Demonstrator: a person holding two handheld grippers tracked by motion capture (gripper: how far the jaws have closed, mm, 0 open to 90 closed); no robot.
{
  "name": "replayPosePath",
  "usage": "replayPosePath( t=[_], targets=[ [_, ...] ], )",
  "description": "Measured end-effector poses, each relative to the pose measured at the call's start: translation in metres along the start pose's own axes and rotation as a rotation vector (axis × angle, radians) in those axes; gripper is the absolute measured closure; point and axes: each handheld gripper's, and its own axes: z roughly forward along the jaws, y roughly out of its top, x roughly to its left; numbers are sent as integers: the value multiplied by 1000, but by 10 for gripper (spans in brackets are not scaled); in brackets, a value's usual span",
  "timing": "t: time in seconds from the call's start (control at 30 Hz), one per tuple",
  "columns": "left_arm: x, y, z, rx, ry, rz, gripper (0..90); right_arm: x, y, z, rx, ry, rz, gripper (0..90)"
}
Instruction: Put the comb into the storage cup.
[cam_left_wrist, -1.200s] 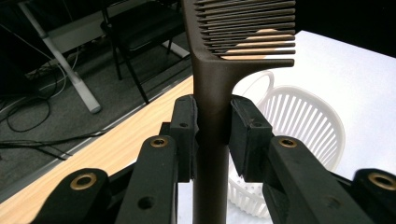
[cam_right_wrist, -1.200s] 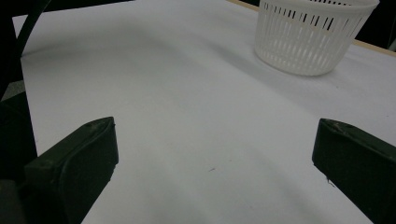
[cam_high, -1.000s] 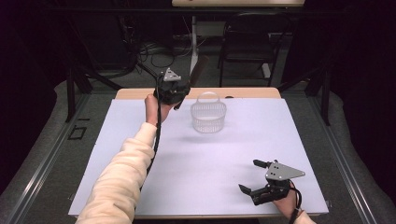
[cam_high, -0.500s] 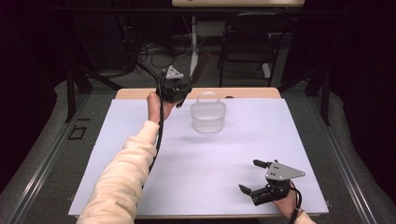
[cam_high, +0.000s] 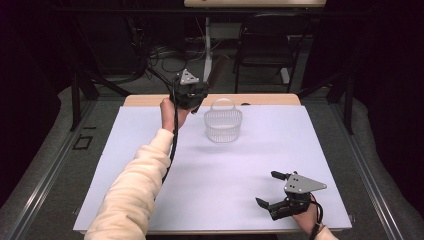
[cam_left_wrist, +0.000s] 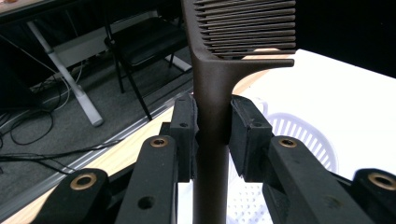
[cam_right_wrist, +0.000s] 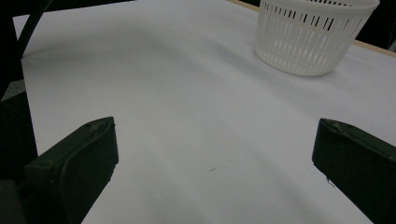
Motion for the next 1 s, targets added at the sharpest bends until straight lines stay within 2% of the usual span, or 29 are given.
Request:
replayPosePath(
  t=[0.57, 1.0],
  targets=[
    [-10, 4, 8, -33, 0, 22, 724, 0, 0, 0, -1, 4, 1, 0],
    [-16, 6, 13, -56, -7, 15, 724, 0, 0, 0, -3, 3, -1, 0]
  ],
)
